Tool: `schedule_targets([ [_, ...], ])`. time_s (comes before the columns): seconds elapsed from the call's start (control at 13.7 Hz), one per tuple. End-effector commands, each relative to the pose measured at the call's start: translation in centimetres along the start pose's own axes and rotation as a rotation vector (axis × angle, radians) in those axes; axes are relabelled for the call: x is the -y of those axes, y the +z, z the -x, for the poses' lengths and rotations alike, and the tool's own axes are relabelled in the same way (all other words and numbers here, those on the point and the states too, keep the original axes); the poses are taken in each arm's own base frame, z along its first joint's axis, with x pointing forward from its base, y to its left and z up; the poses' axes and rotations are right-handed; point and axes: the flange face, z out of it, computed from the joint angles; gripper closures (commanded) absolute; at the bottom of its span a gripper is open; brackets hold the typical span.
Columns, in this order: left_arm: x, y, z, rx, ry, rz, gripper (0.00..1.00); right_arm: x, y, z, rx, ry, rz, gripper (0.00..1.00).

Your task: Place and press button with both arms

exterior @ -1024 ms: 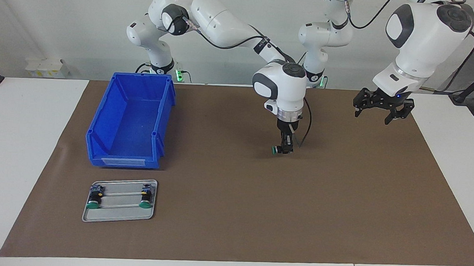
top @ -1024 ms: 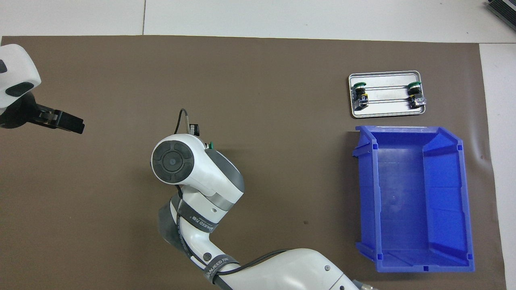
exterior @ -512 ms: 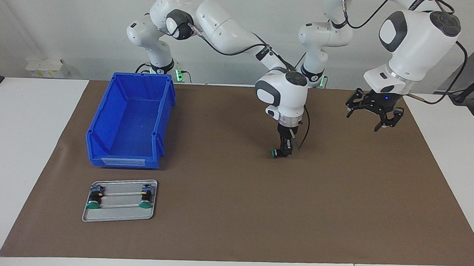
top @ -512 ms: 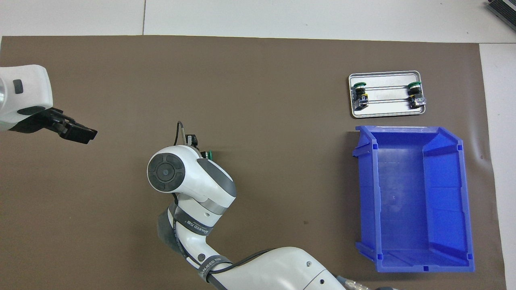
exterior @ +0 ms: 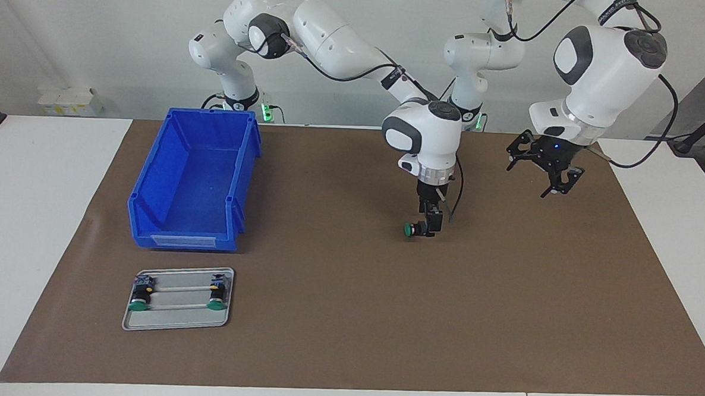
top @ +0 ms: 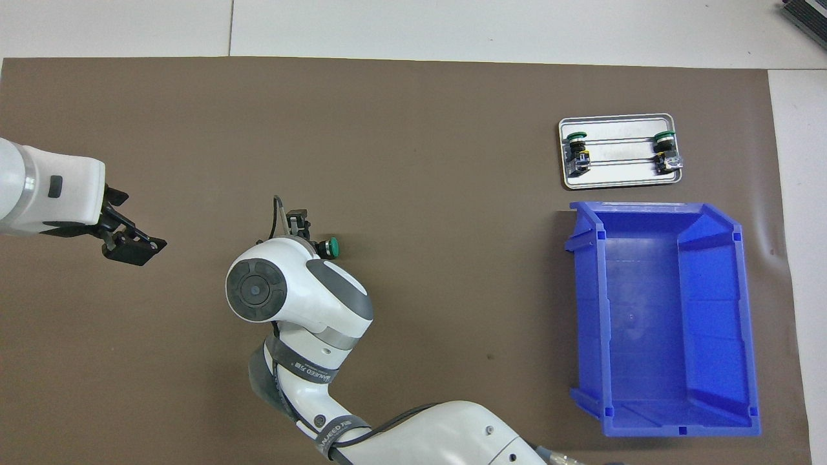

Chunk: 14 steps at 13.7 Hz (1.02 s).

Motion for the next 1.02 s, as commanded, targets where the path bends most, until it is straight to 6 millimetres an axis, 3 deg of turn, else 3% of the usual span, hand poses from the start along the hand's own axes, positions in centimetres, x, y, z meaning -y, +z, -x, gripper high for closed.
schedule_targets([
  [0.0,-2.5,2.1,-0.7,-0.029,0.072,-0.019,0.0,1.3,-2.6,-3.8,-0.035,-0.147,0.012,0.0],
  [0.15,-3.8,4.3,-2.1,-0.034,0.128,-0.028,0.0,2.2,-4.1,-7.5,-0.043,-0.315,0.027,0.0],
  [0.22,-4.4,6.0,-3.0,-0.034,0.186,-0.031,0.0,3.3,-5.6,-10.9,-0.042,-0.394,0.027,0.0],
  [0.37,-5.7,9.0,-4.7,-0.048,0.232,-0.049,0.0,5.9,-8.8,-19.1,-0.049,-0.567,0.031,0.0],
  [0.59,-8.1,11.8,-7.4,-0.066,0.289,-0.068,0.0,9.5,-11.6,-31.3,-0.063,-0.768,0.059,0.0],
  [0.8,-8.8,14.2,-8.1,-0.073,0.305,-0.078,0.0,11.5,-13.3,-42.0,-0.062,-1.016,0.108,0.0],
  [0.95,-9.9,16.7,-9.5,-0.065,0.329,-0.07,0.0,11.7,-16.3,-48.8,-0.028,-1.115,0.109,0.0],
])
